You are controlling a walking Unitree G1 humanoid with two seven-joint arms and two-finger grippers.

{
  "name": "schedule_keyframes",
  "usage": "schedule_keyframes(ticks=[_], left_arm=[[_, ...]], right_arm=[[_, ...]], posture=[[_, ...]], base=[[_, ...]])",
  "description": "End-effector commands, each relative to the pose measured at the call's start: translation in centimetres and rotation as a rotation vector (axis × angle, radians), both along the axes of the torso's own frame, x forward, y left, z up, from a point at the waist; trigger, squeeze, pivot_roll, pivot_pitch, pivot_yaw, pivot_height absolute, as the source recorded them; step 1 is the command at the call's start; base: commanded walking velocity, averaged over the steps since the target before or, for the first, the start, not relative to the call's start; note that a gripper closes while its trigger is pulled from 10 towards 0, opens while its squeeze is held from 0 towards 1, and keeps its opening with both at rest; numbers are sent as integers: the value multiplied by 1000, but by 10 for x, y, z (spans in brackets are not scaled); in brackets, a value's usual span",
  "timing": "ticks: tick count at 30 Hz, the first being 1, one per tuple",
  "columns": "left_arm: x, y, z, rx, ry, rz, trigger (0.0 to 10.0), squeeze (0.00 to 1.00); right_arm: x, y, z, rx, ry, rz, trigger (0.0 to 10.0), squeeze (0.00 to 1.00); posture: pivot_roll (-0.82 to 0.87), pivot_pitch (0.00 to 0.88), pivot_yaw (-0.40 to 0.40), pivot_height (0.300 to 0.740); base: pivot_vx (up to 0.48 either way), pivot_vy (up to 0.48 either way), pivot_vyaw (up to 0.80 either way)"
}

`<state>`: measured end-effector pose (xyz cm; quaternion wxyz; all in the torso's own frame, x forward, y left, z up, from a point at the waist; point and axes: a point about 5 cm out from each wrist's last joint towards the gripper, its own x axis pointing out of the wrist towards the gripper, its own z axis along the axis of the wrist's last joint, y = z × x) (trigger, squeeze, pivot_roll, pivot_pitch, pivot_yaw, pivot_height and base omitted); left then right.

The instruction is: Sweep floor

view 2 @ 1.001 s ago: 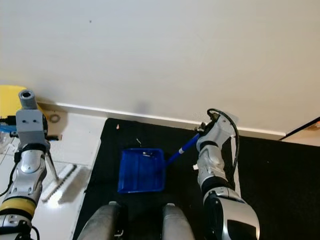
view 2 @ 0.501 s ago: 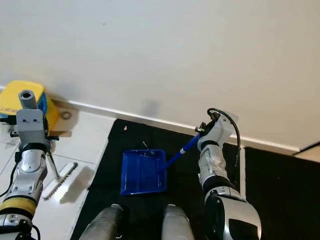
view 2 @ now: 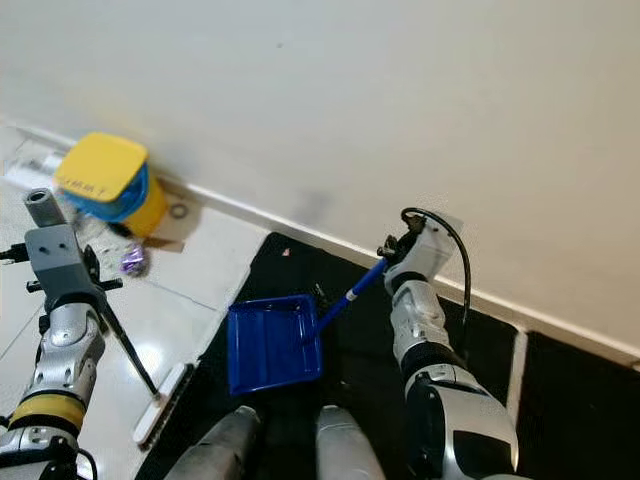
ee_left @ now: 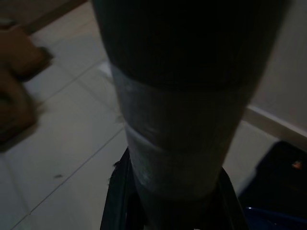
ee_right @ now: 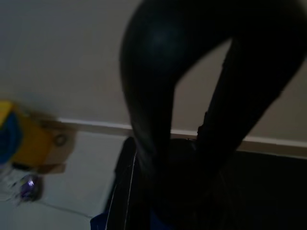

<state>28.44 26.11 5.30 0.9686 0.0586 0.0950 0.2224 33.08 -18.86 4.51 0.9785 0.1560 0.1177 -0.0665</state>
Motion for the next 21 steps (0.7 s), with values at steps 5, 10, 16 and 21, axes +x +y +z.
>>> schedule_keyframes(ticks=[5,10,16,21], left_arm=[[-6,-12,-15,-55,79,-25,10000,0],[-4,-24,-14,-111,55,-144,10000,0],[-5,-17,-12,-36,97,-106,10000,0],[-4,-14,-9,-63,111,-123,10000,0]], right_arm=[[5,4,5,18,-12,23,10000,0],[7,5,7,18,-15,36,10000,0],[9,8,9,9,-18,72,10000,0],[11,10,10,10,-13,94,10000,0]], posture=[[108,109,-41,740],[109,110,-43,740],[113,113,-52,740],[117,111,-59,740]], base=[[0,0,800],[0,0,800],[0,0,800],[0,0,800]])
